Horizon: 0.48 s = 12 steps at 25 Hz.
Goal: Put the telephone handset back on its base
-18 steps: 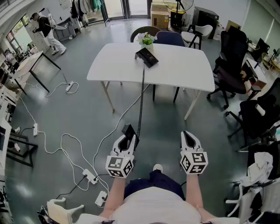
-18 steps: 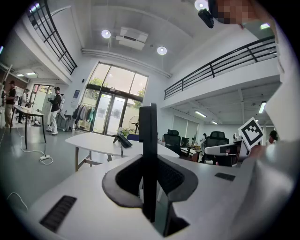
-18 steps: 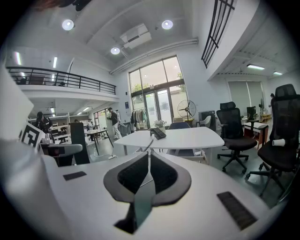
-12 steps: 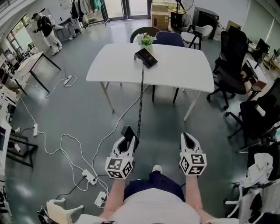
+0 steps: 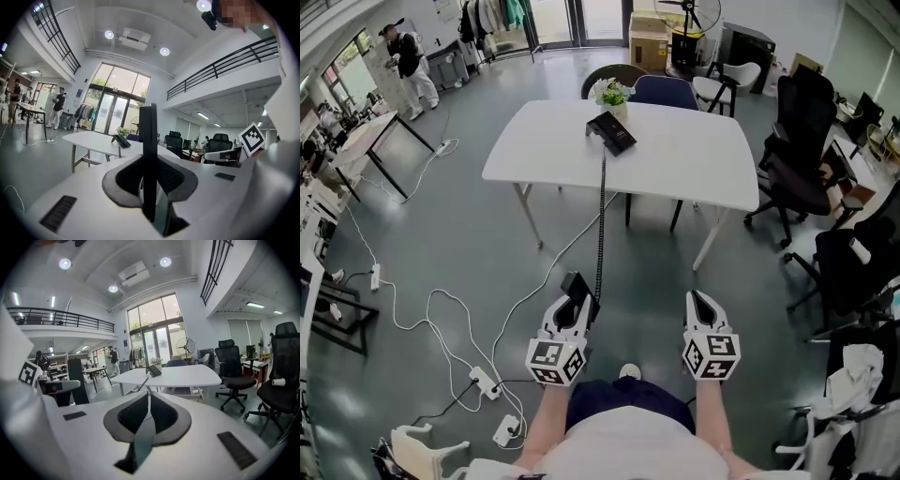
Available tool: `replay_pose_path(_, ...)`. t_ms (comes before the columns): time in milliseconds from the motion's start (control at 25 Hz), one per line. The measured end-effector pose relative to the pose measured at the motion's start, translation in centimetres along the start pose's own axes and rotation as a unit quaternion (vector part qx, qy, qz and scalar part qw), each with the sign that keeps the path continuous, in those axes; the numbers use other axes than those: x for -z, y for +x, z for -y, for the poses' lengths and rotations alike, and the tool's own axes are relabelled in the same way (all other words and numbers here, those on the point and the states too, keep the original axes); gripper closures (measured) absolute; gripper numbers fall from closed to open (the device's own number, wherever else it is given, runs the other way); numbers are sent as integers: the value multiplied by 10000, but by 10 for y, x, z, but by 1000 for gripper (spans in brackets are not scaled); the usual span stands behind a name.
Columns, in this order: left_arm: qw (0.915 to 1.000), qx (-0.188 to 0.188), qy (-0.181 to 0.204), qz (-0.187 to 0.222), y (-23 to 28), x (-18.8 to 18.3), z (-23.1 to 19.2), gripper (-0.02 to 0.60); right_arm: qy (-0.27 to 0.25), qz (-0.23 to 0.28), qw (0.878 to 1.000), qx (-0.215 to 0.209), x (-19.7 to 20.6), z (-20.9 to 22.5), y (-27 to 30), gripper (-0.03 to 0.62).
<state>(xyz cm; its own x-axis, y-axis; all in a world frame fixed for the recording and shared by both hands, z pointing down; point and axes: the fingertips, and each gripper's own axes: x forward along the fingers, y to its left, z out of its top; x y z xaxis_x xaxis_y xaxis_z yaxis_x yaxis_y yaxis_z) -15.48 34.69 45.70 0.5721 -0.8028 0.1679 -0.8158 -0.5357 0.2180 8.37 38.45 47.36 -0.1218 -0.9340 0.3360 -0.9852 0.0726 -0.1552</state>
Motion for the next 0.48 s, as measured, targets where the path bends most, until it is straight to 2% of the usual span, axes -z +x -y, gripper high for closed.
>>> replay_pose_path(120,10000,-70,-66,1,3,5,5,497,-26,-44,9999,-134,2,1,4,554)
replay_pose_path(480,9997,-178,-50,-153,9,10,10,497,130,-109,9997,-151,5,13,6,554)
